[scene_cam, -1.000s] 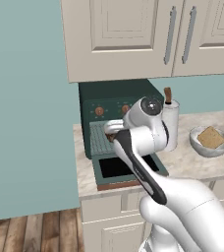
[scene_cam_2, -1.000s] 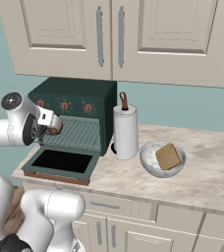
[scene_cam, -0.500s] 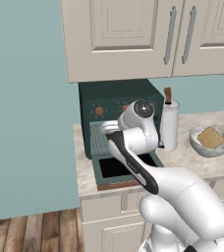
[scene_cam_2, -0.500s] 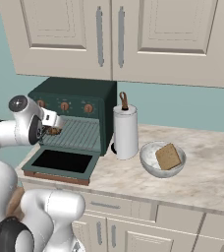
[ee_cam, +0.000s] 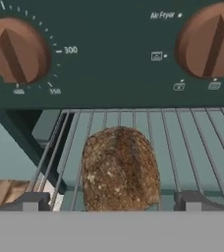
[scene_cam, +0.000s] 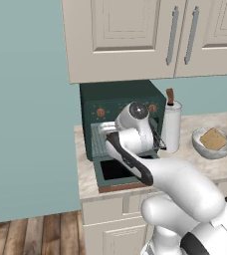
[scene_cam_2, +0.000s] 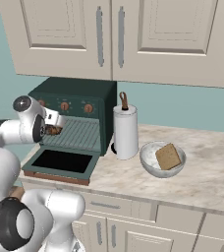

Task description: Pick up the heated bread from the toaster oven and place it in the bowl. Then move the bread bowl to the dining counter.

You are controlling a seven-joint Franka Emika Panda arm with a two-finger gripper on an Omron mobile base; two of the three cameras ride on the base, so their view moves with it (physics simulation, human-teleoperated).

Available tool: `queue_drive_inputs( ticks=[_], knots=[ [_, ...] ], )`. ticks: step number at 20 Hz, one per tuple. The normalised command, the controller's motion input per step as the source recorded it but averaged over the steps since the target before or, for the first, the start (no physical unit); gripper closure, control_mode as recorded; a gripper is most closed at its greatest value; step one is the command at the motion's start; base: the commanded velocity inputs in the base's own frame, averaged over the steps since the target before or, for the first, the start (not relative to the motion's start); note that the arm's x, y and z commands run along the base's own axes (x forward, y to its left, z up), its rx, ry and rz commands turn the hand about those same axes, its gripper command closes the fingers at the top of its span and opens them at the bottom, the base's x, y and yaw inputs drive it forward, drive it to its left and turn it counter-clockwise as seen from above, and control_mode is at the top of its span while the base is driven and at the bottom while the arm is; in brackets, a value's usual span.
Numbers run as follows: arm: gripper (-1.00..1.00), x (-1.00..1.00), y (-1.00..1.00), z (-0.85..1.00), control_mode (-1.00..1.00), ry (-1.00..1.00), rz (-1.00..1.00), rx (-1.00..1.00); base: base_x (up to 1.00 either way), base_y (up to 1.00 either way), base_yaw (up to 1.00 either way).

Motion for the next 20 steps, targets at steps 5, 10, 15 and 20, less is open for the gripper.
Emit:
queue_drive_inputs(
  ticks=[5,10,15,20],
  knots=[
    [-1.00,0.19,0.00,-0.08,-1.00,0.00,0.00,0.00,0.00,0.00,0.00],
    [-1.00,0.04,0.00,-0.21,-1.00,0.00,0.00,0.00,0.00,0.00,0.00],
    [-1.00,0.00,0.00,-0.27,-1.00,0.00,0.00,0.00,0.00,0.00,0.00],
    [-1.00,0.05,0.00,-0.17,-1.00,0.00,0.00,0.00,0.00,0.00,0.00]
  ],
)
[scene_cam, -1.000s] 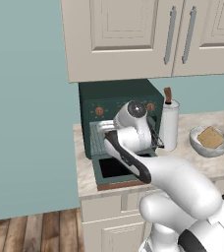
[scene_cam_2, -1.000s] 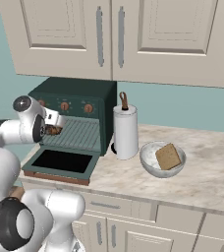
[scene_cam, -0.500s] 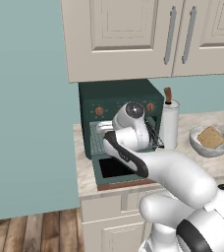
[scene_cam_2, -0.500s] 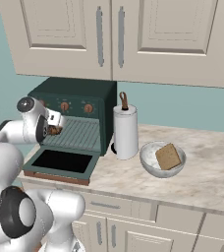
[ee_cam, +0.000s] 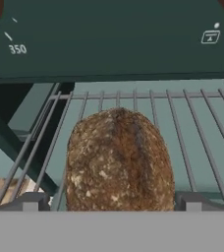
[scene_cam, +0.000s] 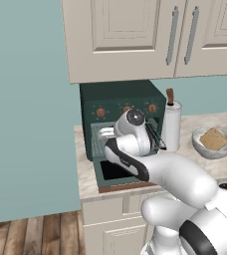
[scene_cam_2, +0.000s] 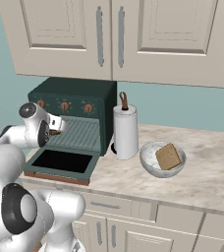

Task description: Pick up the heated bread from the toaster oven and place it in the bowl. Then move the bread bowl to the dining counter.

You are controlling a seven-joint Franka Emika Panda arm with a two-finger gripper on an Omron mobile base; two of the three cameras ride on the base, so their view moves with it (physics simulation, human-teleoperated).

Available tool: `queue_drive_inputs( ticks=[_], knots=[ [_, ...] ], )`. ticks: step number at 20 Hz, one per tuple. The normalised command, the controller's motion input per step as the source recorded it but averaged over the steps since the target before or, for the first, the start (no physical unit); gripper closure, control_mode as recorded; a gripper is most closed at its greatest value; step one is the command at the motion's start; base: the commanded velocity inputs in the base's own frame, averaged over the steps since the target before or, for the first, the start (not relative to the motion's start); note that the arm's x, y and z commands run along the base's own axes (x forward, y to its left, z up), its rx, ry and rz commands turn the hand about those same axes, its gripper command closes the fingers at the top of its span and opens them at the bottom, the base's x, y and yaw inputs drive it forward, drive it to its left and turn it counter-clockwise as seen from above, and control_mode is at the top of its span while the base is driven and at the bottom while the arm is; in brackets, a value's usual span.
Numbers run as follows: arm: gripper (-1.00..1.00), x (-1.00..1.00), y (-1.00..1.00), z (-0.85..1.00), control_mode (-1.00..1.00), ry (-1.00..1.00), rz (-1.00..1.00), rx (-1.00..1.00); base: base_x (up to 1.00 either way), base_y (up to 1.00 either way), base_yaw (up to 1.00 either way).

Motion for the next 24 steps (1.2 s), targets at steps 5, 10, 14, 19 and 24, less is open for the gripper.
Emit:
queue_drive_inputs(
  ticks=[5,10,14,19,24],
  knots=[
    [-1.00,0.01,0.00,-0.13,-1.00,0.00,-0.01,0.00,0.00,0.00,0.00],
    [-1.00,0.00,0.00,-0.14,-1.00,0.00,-0.02,0.00,0.00,0.00,0.00],
    [1.00,0.00,0.00,-0.04,-1.00,0.00,-0.01,0.00,0.00,0.00,0.00],
    [1.00,-0.04,0.00,0.00,-1.00,0.00,0.00,0.00,0.00,0.00,0.00],
    [1.00,-0.41,-0.10,0.00,-1.00,-0.09,0.00,0.01,0.00,0.00,0.00]
  ],
)
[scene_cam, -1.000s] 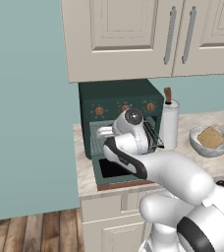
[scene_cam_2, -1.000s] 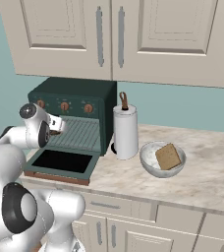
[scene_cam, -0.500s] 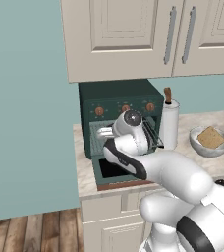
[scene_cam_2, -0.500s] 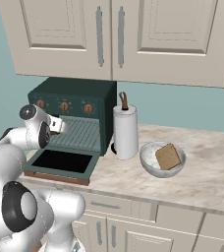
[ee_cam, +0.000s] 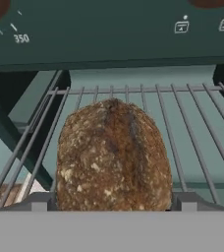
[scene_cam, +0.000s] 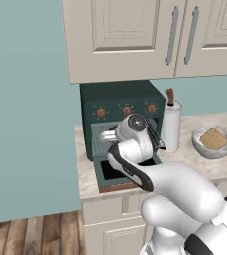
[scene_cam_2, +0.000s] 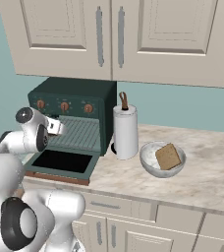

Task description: Pick up the heated bread from the toaster oven and place it in the bowl. Then move the bread bowl to the dining counter.

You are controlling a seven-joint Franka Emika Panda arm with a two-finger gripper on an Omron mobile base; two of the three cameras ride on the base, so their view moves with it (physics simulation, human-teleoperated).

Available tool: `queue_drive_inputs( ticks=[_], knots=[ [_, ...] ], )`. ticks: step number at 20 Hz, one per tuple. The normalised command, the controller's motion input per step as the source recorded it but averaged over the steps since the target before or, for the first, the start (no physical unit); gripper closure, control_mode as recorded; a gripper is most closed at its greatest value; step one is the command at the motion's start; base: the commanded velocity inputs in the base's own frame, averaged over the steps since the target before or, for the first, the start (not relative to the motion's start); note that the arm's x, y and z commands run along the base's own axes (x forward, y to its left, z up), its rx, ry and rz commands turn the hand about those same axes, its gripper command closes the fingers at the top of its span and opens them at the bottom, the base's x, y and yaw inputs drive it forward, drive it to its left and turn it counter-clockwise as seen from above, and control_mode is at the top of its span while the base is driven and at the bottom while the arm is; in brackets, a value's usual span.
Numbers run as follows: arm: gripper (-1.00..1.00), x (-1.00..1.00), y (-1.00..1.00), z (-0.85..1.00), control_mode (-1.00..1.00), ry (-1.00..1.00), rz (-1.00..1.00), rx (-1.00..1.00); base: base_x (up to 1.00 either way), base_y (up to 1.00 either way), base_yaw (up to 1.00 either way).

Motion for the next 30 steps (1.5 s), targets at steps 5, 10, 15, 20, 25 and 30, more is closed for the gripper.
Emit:
queue_drive_inputs(
  ticks=[5,10,15,20,25,30],
  knots=[
    [1.00,-0.60,-0.15,0.00,-1.00,-0.14,0.00,0.02,0.00,0.00,0.00],
    [1.00,-0.59,-0.12,0.00,-1.00,-0.14,0.00,0.01,0.00,0.00,0.00],
    [1.00,-0.72,-0.29,0.07,-1.00,-0.11,-0.01,0.04,0.00,0.00,0.00],
    [1.00,-0.64,-0.34,0.25,-1.00,-0.08,-0.08,0.05,0.00,0.00,0.00],
    [1.00,-0.32,-0.46,0.36,-1.00,-0.01,-0.12,0.05,0.00,0.00,0.00],
    [1.00,-0.34,-0.77,0.18,-1.00,0.02,-0.18,0.01,0.00,0.00,0.00]
  ],
)
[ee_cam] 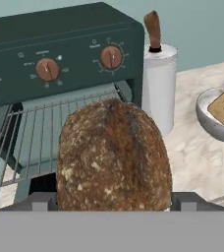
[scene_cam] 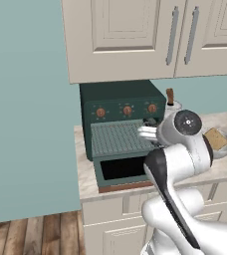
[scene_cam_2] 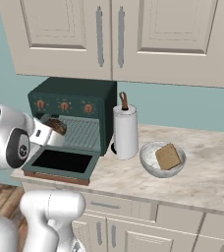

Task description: Pick up the heated bread from the toaster oven and place it in the bowl. Then move the bread bowl to the dining counter.

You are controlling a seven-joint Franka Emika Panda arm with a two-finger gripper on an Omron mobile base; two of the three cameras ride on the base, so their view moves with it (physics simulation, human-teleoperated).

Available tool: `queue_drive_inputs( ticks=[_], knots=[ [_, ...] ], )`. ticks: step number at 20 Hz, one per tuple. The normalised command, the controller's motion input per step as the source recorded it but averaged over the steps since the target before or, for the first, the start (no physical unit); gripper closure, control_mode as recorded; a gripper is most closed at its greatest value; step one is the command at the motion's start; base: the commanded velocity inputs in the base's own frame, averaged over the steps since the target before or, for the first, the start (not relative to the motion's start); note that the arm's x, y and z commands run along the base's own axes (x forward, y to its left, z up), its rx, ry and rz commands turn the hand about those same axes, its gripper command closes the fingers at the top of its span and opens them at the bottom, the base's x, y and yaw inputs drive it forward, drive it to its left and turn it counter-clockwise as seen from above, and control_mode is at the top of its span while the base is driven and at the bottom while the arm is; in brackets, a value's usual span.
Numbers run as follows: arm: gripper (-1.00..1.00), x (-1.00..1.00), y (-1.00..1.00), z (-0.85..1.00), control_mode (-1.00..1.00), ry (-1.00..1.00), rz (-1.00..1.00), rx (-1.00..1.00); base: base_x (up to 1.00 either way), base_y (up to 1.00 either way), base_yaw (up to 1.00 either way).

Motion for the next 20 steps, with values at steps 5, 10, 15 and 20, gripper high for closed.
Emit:
queue_drive_inputs(
  ticks=[5,10,15,20],
  knots=[
    [1.00,-0.49,-1.00,0.05,-1.00,0.02,-0.16,0.03,0.00,0.00,0.00],
    [1.00,-0.38,-1.00,0.02,-1.00,0.11,-0.12,0.03,0.00,0.00,0.00],
    [1.00,-0.05,-1.00,0.00,-1.00,0.13,-0.13,0.05,0.00,0.00,0.00],
    [1.00,0.17,-1.00,0.00,-1.00,0.07,-0.07,0.12,0.00,0.00,0.00]
  ],
)
